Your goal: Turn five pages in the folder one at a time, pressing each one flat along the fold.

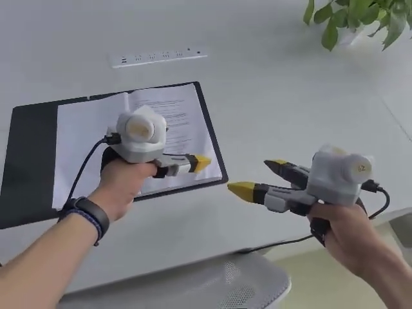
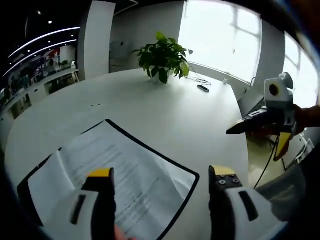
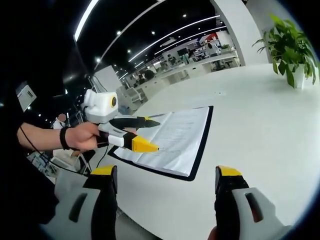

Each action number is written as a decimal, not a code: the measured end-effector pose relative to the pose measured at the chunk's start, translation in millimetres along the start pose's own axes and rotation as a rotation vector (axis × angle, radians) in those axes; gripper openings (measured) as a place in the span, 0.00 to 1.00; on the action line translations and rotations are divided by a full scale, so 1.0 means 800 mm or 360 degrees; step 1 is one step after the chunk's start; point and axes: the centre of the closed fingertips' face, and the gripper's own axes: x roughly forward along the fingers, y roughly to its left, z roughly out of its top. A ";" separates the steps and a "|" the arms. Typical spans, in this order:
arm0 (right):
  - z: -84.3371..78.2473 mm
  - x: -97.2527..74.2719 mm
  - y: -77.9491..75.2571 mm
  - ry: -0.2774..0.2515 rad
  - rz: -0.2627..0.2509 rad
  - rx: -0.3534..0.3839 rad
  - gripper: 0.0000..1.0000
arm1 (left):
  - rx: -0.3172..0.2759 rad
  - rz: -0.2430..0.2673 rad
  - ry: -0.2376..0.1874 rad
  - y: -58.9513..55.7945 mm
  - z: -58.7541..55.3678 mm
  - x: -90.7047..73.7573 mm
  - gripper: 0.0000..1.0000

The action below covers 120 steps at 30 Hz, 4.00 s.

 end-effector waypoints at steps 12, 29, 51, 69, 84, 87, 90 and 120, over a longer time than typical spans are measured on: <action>-0.007 0.000 -0.004 0.0032 0.0017 0.0053 0.78 | 0.0053 0.0043 0.0167 -0.004 -0.038 0.058 0.74; 0.001 0.015 -0.008 0.0050 0.0066 0.0072 0.77 | 0.0147 0.0131 0.0287 0.002 -0.064 0.075 0.71; -0.004 0.024 -0.021 0.0065 0.0075 0.0097 0.73 | 0.0151 0.0136 0.0243 0.013 -0.067 0.074 0.60; 0.022 0.079 -0.027 0.0068 0.0160 0.0074 0.67 | 0.0061 0.0158 0.0183 0.021 -0.064 0.069 0.50; 0.029 0.147 -0.036 0.0107 0.0269 0.0192 0.57 | 0.0059 0.0166 0.0170 0.023 -0.064 0.069 0.49; 0.027 0.152 -0.038 0.0122 0.0283 0.0211 0.56 | 0.0059 0.0166 0.0168 0.023 -0.064 0.069 0.49; 0.027 0.156 -0.040 0.0123 0.0297 0.0243 0.54 | 0.0058 0.0167 0.0168 0.023 -0.064 0.070 0.49; 0.014 0.167 -0.033 0.0163 0.0323 0.0399 0.20 | 0.0024 0.0146 0.0176 0.020 -0.064 0.069 0.51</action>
